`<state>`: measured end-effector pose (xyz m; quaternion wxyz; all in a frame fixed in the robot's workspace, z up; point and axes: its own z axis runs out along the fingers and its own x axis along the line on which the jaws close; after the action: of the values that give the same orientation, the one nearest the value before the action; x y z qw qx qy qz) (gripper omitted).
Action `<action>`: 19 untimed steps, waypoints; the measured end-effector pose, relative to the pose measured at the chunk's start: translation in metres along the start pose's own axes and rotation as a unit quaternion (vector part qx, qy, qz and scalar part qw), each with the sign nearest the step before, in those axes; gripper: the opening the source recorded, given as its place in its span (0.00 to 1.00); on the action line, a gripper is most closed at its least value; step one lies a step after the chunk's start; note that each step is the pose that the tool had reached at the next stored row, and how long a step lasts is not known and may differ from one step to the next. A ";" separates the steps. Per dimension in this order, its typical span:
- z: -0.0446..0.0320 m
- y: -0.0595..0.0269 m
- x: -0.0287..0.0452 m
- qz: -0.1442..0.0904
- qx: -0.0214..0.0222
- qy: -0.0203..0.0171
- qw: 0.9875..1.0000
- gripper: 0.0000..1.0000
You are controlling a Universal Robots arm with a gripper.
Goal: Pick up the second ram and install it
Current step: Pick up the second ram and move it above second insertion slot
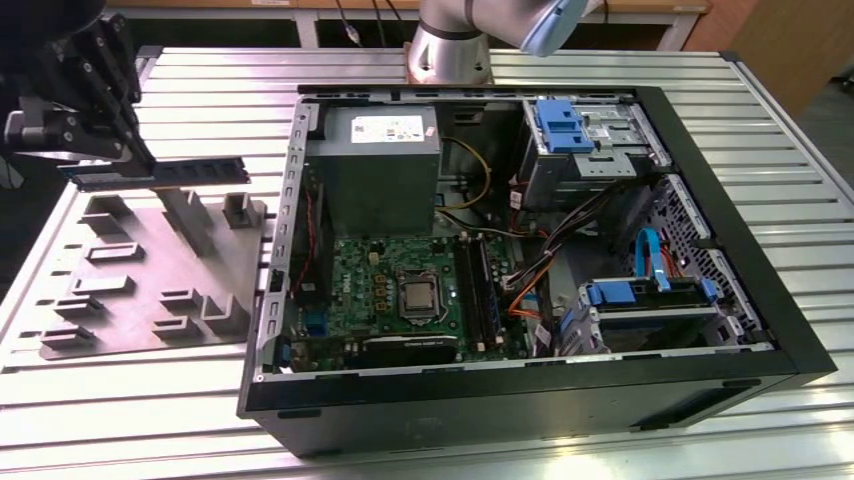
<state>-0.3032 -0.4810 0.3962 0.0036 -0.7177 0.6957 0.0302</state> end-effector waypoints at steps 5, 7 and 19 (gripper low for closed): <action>0.0001 -0.0118 0.0004 0.001 0.000 0.000 1.000 0.13; 0.0000 -0.0164 0.0006 0.002 0.000 0.000 1.000 0.13; -0.0001 -0.0455 0.0015 0.004 0.000 0.000 1.000 0.13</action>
<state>-0.2577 -0.4810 0.3946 0.0037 -0.7152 0.6983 0.0302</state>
